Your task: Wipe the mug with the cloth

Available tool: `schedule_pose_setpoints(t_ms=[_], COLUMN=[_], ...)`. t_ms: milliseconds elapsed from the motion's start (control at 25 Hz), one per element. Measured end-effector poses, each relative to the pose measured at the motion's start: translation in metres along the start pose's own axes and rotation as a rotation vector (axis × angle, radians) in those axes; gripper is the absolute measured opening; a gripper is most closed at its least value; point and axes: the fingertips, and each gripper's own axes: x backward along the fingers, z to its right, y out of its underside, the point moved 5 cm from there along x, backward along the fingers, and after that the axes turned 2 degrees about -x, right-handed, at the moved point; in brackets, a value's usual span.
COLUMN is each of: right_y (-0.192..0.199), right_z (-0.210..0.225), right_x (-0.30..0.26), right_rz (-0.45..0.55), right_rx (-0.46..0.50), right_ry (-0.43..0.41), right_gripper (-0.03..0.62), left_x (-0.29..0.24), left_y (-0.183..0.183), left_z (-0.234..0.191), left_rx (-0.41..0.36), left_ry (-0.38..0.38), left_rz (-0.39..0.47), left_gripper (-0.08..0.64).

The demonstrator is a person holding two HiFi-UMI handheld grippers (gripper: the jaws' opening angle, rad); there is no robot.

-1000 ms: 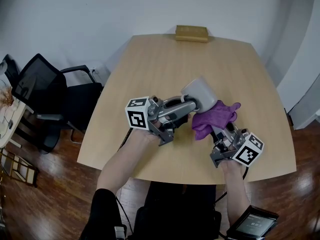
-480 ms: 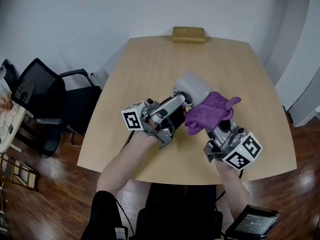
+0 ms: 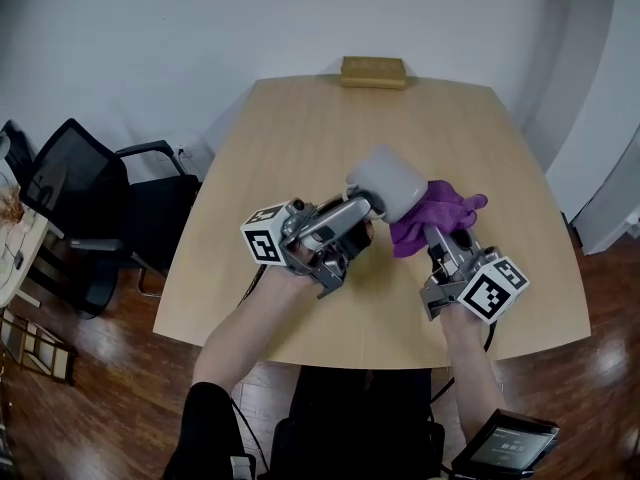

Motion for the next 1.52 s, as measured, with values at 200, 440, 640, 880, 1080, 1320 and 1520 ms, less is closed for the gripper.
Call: schedule_pose_setpoints(t_ms=[200,440,640,880,1080,1320,1520], right_y=[-0.013,0.007,0.01,0.004,-0.006,0.002,0.026], right_z=[-0.042,-0.05,-0.034,0.003,-0.037,-0.047,-0.015], right_x=[0.009,-0.01,-0.011,0.002,0.009,-0.013,-0.012], right_rz=[0.085,-0.024,-0.058,-0.049,0.035,-0.027,-0.122], right_rx=[0.097,0.114,0.103,0.021,0.059,0.146,0.018], right_ry=[-0.211,-0.232,-0.164,0.005,-0.192,-0.158,-0.032], right_gripper=[0.077,0.077,0.077,0.077,0.077,0.077,0.077], left_x=[0.005,0.003,0.005,-0.001,0.0,0.0,-0.004], left_y=[-0.003,0.002,0.003,0.0,-0.005,-0.004,-0.003], left_z=[-0.002,-0.004,-0.007,0.004,0.005,0.007,0.011], left_rx=[-0.009,0.011,0.04,0.011,0.023,0.038,-0.007], left_ry=[-0.021,-0.026,-0.018,0.045,0.054,0.085,0.085], left_rz=[0.019,-0.017,-0.023,0.0,0.057,0.063,0.03], left_gripper=[0.031,0.029,0.029,0.031,0.031,0.031,0.032])
